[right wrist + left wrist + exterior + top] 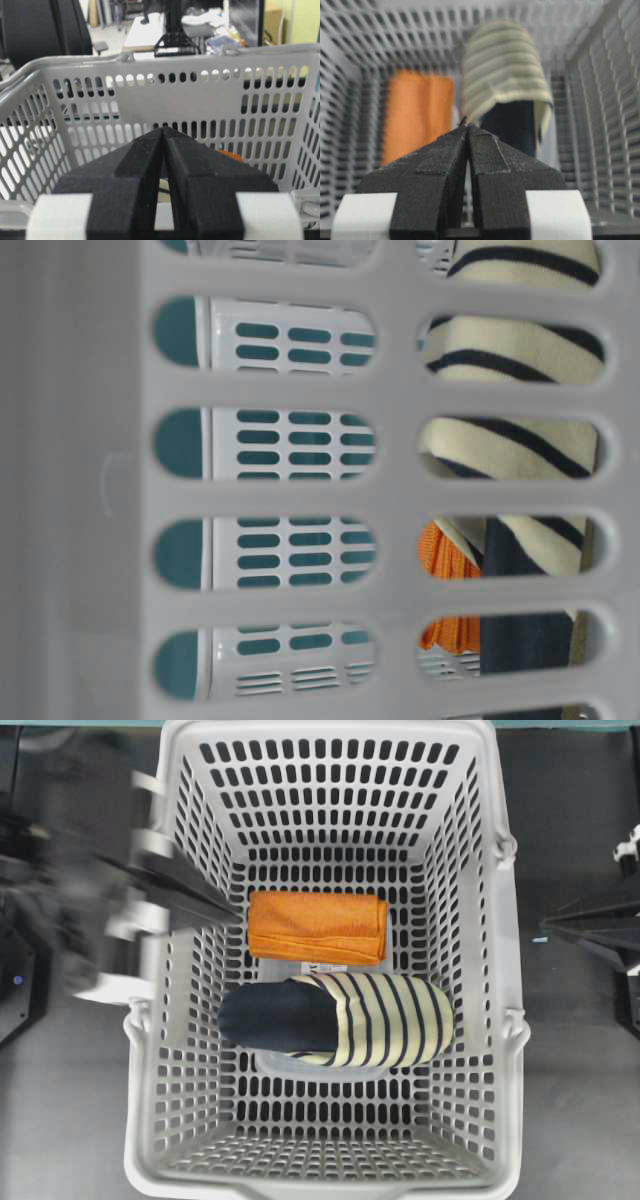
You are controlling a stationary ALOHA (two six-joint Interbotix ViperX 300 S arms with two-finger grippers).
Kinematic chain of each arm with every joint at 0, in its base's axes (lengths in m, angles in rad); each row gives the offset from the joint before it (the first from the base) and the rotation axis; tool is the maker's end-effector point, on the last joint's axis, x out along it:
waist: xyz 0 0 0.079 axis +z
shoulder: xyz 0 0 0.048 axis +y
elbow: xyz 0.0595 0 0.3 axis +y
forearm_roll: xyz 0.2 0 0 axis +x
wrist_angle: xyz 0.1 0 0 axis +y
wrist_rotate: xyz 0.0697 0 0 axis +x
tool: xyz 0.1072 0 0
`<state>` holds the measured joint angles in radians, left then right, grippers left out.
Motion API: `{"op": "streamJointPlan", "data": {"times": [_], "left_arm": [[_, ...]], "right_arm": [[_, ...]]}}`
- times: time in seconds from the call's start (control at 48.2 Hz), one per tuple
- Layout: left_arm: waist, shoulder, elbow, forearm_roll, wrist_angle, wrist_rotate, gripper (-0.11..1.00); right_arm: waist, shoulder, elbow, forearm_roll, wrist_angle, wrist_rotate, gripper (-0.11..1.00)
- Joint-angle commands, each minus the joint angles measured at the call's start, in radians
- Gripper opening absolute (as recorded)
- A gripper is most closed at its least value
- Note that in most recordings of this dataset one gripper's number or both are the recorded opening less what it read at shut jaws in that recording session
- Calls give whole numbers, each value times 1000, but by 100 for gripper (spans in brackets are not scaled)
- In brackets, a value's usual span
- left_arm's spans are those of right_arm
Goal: Pick up the slipper from the shopping basket with the left arm.
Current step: 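Move the left gripper into the basket and close it on the striped slipper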
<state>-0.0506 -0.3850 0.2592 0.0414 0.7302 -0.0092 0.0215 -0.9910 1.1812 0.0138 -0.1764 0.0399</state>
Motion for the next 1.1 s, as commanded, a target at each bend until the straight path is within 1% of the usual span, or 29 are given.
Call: {"op": "streamJointPlan", "data": {"times": [0.0,0.145,0.353,0.415,0.456,0.498,0.581,0.664,0.705,0.747,0.809,0.933,1.079], "left_arm": [[-14,83,-104,5,52,0,0],[-31,227,-206,5,121,9,0],[-61,402,-333,5,206,-6,1],[-63,443,-362,5,229,-9,3],[-66,463,-376,5,236,-11,9],[-66,482,-390,5,238,-12,19],[-69,509,-405,5,238,-20,44],[-69,541,-414,5,247,-46,70],[-71,555,-414,5,252,-66,80],[-71,566,-414,5,255,-84,87],[-74,580,-410,5,255,-109,91],[-78,611,-397,5,250,-132,91],[-78,644,-371,5,244,-132,91]], "right_arm": [[0,3,-12,5,14,2,-1],[2,3,-9,5,44,2,-1],[2,3,-11,5,57,5,-1],[2,3,-9,5,58,5,-1],[2,3,-9,3,60,5,-1],[2,3,-9,5,61,5,-1],[3,2,-9,5,61,5,-1],[5,3,-9,5,61,5,-1],[5,2,-9,5,61,5,-1],[5,3,-9,5,61,5,-1],[5,2,-9,5,61,5,-1],[8,3,-9,5,60,5,-1],[20,3,-9,5,55,3,-1]]}}
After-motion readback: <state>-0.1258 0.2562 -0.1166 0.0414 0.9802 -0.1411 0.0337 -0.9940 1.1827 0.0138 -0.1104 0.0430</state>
